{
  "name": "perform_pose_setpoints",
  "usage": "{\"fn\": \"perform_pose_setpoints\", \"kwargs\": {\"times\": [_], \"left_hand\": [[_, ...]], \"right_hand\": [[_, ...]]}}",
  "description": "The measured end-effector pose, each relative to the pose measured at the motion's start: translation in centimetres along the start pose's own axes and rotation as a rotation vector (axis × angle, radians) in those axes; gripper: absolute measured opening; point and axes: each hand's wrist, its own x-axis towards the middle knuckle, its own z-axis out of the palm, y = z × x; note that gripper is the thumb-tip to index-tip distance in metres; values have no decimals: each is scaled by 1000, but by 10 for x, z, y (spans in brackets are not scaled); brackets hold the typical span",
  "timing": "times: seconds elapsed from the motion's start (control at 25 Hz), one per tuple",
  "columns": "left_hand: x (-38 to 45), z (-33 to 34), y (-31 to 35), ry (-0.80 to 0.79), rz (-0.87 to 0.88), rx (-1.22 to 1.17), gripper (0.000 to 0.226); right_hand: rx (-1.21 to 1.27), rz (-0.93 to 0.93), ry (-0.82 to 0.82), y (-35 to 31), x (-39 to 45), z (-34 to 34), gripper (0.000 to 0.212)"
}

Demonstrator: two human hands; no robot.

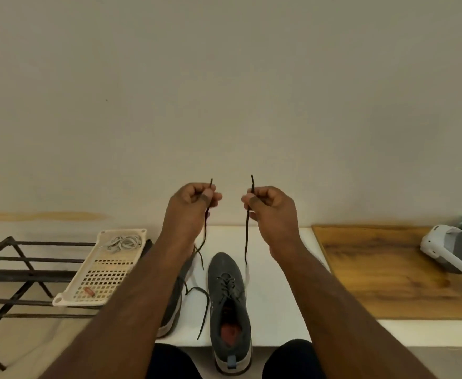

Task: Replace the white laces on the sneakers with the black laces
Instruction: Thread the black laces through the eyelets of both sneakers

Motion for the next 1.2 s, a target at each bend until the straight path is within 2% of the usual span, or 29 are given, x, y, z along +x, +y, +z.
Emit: {"fn": "perform_pose_setpoints", "kwargs": {"times": [0.16,0.44,0.56,0.64,0.72,0.8,0.88,0.92,1.04,1.2], "left_hand": [[8,8,49,35,132,15,11],[-1,12,58,-27,102,-22,11],[3,9,59,31,83,-49,14],[7,-5,46,163,112,77,16],[3,-21,20,244,191,395,16],[-10,-30,-15,207,175,677,18],[-26,-28,-57,106,89,872,20],[-34,-25,-80,31,32,881,20],[-58,-13,-138,-148,-159,809,22],[-62,-2,-177,-173,-213,801,26]], "right_hand": [[-26,-96,19,-32,2,19,14],[-35,-110,15,-31,-9,27,17],[8,-91,-22,-29,-7,17,20],[-58,-50,-13,-12,-4,-3,23],[-404,-25,-33,21,-3,-30,23],[-737,39,-116,60,-8,-50,23],[-886,117,-209,100,-17,-59,24],[-916,143,-246,117,-22,-59,25],[-865,149,-308,152,-33,-49,27],[-705,170,-392,170,-34,-22,23]]}}
